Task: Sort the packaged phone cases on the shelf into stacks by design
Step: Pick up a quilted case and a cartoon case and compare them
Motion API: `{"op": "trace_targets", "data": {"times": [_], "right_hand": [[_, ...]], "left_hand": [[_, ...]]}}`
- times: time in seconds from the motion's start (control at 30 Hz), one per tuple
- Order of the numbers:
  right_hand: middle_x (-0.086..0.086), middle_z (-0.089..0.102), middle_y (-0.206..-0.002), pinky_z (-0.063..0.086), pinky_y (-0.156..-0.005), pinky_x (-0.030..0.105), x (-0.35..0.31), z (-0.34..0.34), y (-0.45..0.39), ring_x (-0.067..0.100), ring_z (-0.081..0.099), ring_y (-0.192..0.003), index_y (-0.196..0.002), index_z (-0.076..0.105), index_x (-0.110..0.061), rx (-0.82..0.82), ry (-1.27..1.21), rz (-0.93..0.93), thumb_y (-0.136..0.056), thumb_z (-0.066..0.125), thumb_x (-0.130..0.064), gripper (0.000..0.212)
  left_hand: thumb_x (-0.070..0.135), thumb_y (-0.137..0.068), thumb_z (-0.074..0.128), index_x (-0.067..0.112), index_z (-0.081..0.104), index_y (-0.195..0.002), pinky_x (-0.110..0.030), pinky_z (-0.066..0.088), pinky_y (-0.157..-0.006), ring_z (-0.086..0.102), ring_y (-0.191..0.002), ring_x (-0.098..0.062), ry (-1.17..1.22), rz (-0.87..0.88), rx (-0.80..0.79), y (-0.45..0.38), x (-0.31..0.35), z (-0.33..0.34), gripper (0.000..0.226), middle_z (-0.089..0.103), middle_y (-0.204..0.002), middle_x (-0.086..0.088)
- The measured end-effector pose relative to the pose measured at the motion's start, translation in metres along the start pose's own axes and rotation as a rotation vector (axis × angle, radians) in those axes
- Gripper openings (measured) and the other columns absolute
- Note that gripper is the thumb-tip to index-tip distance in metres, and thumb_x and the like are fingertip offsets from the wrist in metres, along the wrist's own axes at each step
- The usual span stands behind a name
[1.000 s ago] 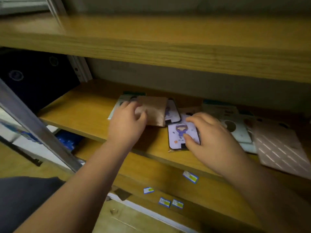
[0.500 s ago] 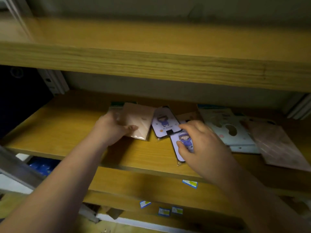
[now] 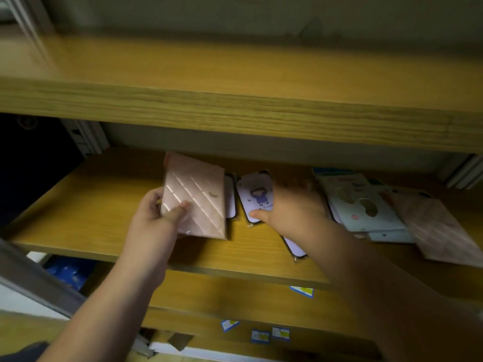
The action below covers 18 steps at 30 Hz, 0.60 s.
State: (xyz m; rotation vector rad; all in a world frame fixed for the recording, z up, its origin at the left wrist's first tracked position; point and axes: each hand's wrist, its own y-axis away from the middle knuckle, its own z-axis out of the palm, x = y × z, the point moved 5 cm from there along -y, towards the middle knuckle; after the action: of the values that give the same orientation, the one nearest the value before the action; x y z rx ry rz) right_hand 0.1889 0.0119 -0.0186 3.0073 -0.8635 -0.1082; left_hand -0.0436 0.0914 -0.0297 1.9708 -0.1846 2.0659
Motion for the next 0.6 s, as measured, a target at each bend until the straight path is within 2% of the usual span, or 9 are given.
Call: {"op": "trace_targets", "data": {"times": [0.1,0.2,0.23,0.3,0.4,0.5,0.53,0.6], "right_hand": [[0.014,0.056,-0.133,0.040,-0.099,0.041,-0.009,0.003,-0.002,0.033,0.052,-0.118,-0.131,0.054,-0.013,-0.021,0.022,0.011,-0.081,0.059,-0.068,0.074],[0.015,0.061,-0.125,0.050,-0.092,0.039,-0.009,-0.001,-0.005,0.033,0.060,-0.110,-0.115,0.060,-0.016,-0.096,-0.174,0.052,-0.078,0.069,-0.062,0.060],[0.015,0.061,-0.127,0.051,-0.090,0.038,-0.008,-0.004,-0.005,0.033,0.061,-0.110,-0.117,0.059,-0.017,-0.135,-0.268,0.076,-0.076,0.074,-0.058,0.059],[0.014,0.058,-0.133,0.048,-0.082,0.031,-0.008,-0.008,-0.005,0.029,0.060,-0.111,-0.136,0.052,-0.013,-0.250,-0.378,0.101,-0.077,0.079,-0.049,0.074],[0.013,0.058,-0.134,0.042,-0.067,0.025,-0.009,-0.008,-0.005,0.021,0.060,-0.092,-0.144,0.045,-0.010,-0.306,-0.456,0.113,-0.079,0.080,-0.043,0.080],[0.010,0.055,-0.137,0.044,-0.081,0.025,-0.011,-0.009,-0.007,0.026,0.057,-0.113,-0.147,0.042,-0.012,-0.242,-0.455,0.078,-0.084,0.076,-0.041,0.077],[0.007,0.058,-0.124,0.045,-0.077,0.023,-0.011,-0.010,-0.008,0.024,0.058,-0.107,-0.146,0.042,-0.011,-0.196,-0.431,0.072,-0.088,0.071,-0.039,0.071],[0.004,0.051,-0.098,0.038,-0.054,0.021,-0.006,-0.012,-0.008,0.015,0.052,-0.074,-0.133,0.047,-0.010,-0.066,-0.497,0.079,-0.093,0.063,-0.033,0.049]], "left_hand": [[0.011,-0.094,0.063,0.022,0.061,-0.119,-0.040,0.057,-0.077,0.075,-0.093,-0.024,0.086,-0.007,-0.030,0.014,0.000,-0.002,0.028,0.077,-0.106,-0.004],[0.008,-0.094,0.062,0.019,0.060,-0.124,-0.038,0.056,-0.076,0.074,-0.097,-0.026,0.161,-0.012,0.000,0.020,0.000,-0.006,0.031,0.076,-0.108,-0.006],[0.008,-0.094,0.062,0.019,0.060,-0.124,-0.039,0.056,-0.077,0.073,-0.099,-0.027,0.179,-0.012,0.014,0.021,0.000,-0.008,0.032,0.076,-0.109,-0.006],[0.008,-0.094,0.063,0.019,0.060,-0.125,-0.041,0.056,-0.080,0.073,-0.101,-0.028,0.200,-0.015,0.033,0.024,-0.001,-0.011,0.034,0.076,-0.110,-0.006],[0.009,-0.093,0.064,0.021,0.060,-0.125,-0.042,0.055,-0.083,0.073,-0.101,-0.027,0.236,-0.027,0.032,0.025,0.000,-0.009,0.035,0.076,-0.110,-0.004],[0.009,-0.093,0.064,0.023,0.060,-0.124,-0.045,0.056,-0.087,0.073,-0.101,-0.026,0.214,-0.031,0.024,0.021,-0.003,-0.005,0.035,0.076,-0.108,-0.003],[0.009,-0.093,0.065,0.023,0.060,-0.125,-0.045,0.056,-0.088,0.073,-0.101,-0.026,0.202,-0.038,0.023,0.022,-0.005,-0.003,0.035,0.076,-0.109,-0.003],[0.008,-0.092,0.064,0.022,0.060,-0.125,-0.044,0.056,-0.087,0.072,-0.102,-0.026,0.210,-0.054,0.028,0.023,-0.006,0.000,0.036,0.076,-0.110,-0.003]]}}
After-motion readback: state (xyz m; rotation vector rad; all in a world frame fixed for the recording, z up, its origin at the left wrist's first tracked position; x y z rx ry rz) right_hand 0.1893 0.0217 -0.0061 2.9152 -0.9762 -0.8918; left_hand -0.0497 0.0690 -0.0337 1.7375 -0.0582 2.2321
